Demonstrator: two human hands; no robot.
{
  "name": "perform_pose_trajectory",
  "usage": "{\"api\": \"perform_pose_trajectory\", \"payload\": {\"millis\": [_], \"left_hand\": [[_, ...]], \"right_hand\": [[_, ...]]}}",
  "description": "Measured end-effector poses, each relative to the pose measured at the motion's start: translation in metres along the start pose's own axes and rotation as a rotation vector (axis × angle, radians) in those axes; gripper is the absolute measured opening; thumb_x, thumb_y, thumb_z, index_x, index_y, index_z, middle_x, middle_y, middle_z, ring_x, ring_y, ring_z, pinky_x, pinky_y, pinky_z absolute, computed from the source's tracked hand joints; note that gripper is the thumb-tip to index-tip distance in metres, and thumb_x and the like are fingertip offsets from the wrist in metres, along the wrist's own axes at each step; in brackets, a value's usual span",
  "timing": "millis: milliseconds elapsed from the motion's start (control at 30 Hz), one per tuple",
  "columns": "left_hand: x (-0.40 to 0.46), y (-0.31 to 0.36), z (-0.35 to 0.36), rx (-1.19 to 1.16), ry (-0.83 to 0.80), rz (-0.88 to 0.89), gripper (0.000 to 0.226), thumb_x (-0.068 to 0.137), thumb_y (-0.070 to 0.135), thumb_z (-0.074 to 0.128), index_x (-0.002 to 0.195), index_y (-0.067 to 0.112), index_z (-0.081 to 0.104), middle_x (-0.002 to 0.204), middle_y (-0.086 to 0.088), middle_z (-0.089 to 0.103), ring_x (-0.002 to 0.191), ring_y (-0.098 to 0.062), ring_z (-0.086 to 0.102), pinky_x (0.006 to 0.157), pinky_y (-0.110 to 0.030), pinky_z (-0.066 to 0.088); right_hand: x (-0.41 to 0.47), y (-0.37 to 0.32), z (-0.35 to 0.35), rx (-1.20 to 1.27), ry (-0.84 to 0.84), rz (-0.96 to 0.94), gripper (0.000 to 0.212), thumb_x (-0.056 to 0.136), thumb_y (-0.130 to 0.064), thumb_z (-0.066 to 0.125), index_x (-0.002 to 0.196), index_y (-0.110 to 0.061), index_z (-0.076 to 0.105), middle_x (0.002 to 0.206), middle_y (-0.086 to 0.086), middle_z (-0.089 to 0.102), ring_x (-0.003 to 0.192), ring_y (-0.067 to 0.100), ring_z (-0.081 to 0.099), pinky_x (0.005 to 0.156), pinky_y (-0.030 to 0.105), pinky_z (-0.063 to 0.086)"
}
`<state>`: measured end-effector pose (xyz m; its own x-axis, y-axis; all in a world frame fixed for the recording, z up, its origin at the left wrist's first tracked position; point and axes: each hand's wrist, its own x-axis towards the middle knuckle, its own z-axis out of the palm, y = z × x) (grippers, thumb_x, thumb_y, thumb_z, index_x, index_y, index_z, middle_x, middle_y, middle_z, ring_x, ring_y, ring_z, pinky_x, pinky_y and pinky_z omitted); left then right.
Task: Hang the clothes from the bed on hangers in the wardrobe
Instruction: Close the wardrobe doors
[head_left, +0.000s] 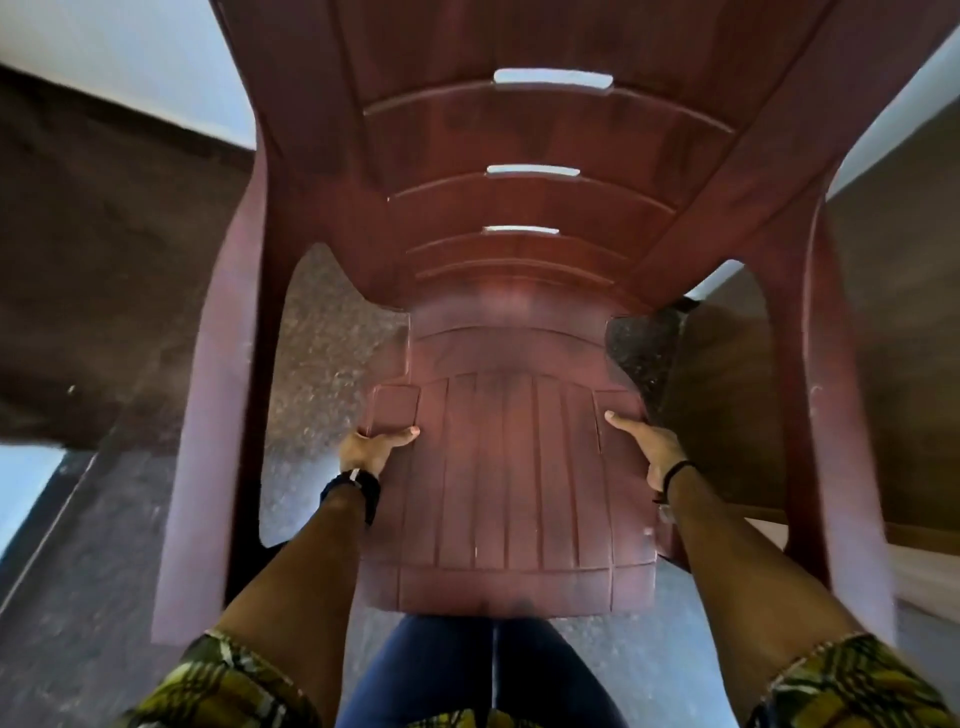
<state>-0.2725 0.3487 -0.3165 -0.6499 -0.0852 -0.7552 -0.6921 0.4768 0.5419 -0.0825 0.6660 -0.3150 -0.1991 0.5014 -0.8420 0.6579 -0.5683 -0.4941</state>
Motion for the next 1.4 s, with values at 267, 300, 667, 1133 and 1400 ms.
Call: {"api": "perform_pose_trajectory", "payload": {"millis": [267,300,667,1133,1400], "left_hand": [[0.064,0.092,0.088,0.154,-0.165,0.033,0.068,0.050,0.027,0.094,0.110,0.007,0.068,0.107,-0.008,0.070,0.104,-0.026,0.065,0.098,-0.043,0.049],[0.069,0.099,0.097,0.175,-0.171,0.032,0.066,0.050,0.028,0.094,0.107,0.007,0.070,0.105,-0.007,0.071,0.103,-0.026,0.065,0.098,-0.043,0.049],[0.126,0.128,0.199,0.255,-0.164,0.030,0.050,0.054,0.022,0.093,0.096,0.012,0.067,0.076,0.008,0.064,0.073,-0.012,0.062,0.079,-0.030,0.048],[0.194,0.116,0.271,0.244,-0.175,-0.020,0.058,0.061,0.023,0.090,0.111,0.010,0.065,0.104,-0.006,0.069,0.096,-0.027,0.064,0.094,-0.043,0.050],[0.221,0.125,0.292,0.262,-0.163,-0.022,0.068,0.057,0.026,0.092,0.116,0.007,0.065,0.108,-0.008,0.069,0.099,-0.026,0.064,0.095,-0.042,0.050]], "right_hand": [[0.059,-0.034,-0.029,0.109,0.171,0.046,0.072,0.068,-0.035,0.086,0.125,0.000,0.060,0.128,0.012,0.061,0.118,0.030,0.057,0.106,0.045,0.043],[0.065,-0.035,-0.032,0.118,0.184,0.037,0.070,0.069,-0.034,0.085,0.125,0.000,0.060,0.129,0.012,0.060,0.119,0.030,0.055,0.107,0.045,0.042],[0.168,-0.036,-0.055,0.206,0.203,0.112,0.066,0.079,-0.030,0.077,0.134,-0.003,0.052,0.137,0.015,0.053,0.127,0.033,0.048,0.110,0.050,0.036],[0.275,-0.035,-0.065,0.171,0.223,0.194,0.079,0.075,-0.032,0.081,0.140,-0.004,0.044,0.143,0.014,0.046,0.131,0.033,0.044,0.108,0.053,0.038],[0.305,-0.047,-0.066,0.177,0.182,0.218,0.083,0.074,-0.035,0.081,0.141,-0.004,0.042,0.144,0.014,0.045,0.131,0.033,0.044,0.109,0.052,0.036]]}}
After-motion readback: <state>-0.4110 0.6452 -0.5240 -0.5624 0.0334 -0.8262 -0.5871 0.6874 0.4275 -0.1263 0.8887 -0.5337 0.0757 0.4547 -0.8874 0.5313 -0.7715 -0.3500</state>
